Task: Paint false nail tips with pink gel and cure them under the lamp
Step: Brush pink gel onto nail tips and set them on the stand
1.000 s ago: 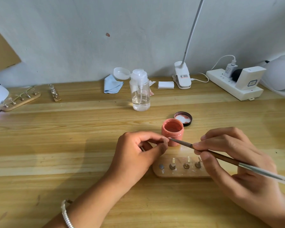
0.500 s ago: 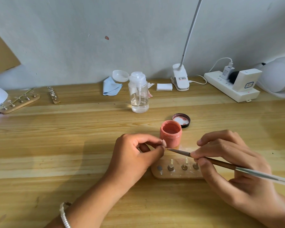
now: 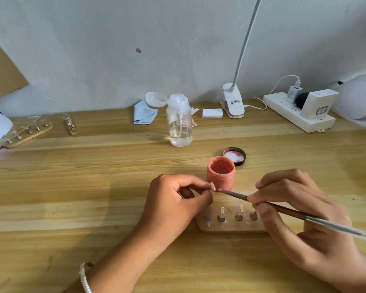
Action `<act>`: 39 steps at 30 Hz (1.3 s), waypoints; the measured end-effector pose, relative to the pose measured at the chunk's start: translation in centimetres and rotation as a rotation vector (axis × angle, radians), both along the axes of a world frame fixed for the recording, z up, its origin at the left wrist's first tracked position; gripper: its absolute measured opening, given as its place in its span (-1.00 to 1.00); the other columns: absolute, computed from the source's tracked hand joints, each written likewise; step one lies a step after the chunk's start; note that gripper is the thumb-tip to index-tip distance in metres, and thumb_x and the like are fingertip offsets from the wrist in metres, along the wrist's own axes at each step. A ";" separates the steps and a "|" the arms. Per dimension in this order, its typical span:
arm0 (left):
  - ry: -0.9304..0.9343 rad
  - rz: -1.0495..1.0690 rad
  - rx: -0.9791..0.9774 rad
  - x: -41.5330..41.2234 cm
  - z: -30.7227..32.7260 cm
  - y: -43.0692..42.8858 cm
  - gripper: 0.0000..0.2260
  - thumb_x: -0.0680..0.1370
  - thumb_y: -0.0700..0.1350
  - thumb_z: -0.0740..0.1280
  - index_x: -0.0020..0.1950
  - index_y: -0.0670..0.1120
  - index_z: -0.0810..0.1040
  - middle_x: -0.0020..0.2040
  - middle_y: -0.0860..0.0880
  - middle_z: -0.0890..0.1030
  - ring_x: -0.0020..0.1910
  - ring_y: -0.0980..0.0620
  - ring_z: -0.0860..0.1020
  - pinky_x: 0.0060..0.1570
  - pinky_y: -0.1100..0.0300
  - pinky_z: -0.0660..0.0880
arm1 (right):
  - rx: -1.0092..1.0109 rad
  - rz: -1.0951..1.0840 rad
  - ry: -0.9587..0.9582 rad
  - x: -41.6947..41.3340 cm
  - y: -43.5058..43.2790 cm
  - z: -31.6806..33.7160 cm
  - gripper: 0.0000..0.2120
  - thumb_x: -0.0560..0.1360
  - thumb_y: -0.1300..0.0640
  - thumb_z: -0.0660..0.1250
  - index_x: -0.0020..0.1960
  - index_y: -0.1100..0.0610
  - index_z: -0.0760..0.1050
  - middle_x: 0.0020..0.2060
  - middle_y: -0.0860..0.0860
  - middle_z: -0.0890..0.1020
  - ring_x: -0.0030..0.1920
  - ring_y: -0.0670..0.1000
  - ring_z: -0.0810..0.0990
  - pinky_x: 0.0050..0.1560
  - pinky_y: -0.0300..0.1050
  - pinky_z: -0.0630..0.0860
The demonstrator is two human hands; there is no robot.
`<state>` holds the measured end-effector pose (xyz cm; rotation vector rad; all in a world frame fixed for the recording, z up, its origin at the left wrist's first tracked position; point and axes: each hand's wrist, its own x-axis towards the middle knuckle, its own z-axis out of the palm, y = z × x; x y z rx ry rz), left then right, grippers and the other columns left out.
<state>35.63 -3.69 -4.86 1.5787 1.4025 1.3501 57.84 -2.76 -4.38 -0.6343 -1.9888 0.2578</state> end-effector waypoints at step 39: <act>-0.055 -0.090 0.004 0.3 0.4 0.0 -0.80 0.47 -0.25 0.50 -0.10 0.07 0.72 -0.21 0.12 0.73 -0.44 0.10 0.45 -0.39 0.27 0.44 | 0.019 -0.023 0.057 -0.2 -0.1 0.1 -0.84 0.52 0.13 0.34 -0.03 0.18 0.66 -0.16 -0.07 0.69 0.02 -0.02 0.64 -0.08 0.10 0.53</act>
